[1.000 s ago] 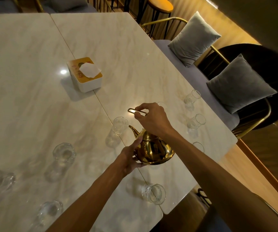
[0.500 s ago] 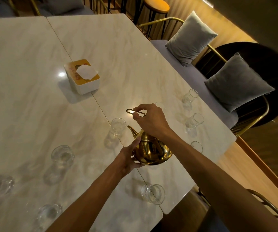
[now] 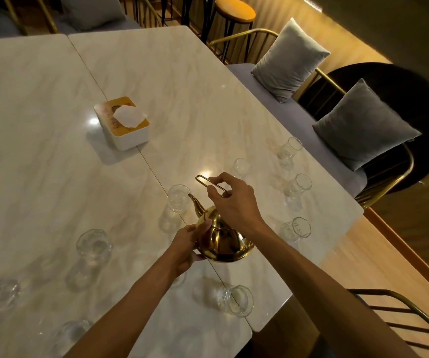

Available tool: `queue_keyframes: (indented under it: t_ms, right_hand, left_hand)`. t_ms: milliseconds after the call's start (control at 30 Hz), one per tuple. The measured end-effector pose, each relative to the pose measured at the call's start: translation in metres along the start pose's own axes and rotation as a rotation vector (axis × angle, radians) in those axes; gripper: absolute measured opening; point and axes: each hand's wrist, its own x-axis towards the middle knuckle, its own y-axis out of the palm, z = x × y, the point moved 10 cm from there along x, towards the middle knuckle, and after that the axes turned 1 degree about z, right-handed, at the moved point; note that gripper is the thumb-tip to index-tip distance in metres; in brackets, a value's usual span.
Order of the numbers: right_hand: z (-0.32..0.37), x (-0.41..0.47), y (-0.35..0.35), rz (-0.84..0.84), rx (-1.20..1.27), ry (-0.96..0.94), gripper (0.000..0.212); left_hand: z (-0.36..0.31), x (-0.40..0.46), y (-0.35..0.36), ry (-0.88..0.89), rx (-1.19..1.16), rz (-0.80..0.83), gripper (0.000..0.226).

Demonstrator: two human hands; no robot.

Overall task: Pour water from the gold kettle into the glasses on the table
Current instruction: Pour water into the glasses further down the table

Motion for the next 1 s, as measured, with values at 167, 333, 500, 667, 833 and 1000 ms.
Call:
queue_keyframes:
  t_ms: [167,333,500,667,833,1000]
  right_hand:
    - [-0.006,-0.01,-0.008,-0.045,0.107,-0.029,0.014]
    - [-0.015,-0.022,-0.026,-0.084,0.181,-0.051,0.017]
    - [-0.024,-0.033,-0.057,-0.149,0.236,-0.06,0.018]
    - [-0.033,-0.047,-0.095,-0.216,0.299,-0.113,0.019]
    - [-0.054,-0.068,-0.136,-0.307,0.35,-0.134,0.02]
    - [-0.082,-0.089,-0.169,-0.376,0.36,-0.143,0.02]
  left_hand:
    - [-0.009,0.001,-0.003,0.062,0.054,-0.029,0.071]
    - [-0.018,0.001,0.008,0.149,0.123,0.008,0.071]
    - [-0.024,0.001,0.03,0.198,0.171,0.011,0.077]
    - [-0.031,-0.008,0.07,0.275,0.235,0.033,0.085]
    - [-0.015,-0.01,0.105,0.32,0.262,0.003,0.1]
    - [0.009,-0.014,0.138,0.38,0.279,-0.047,0.115]
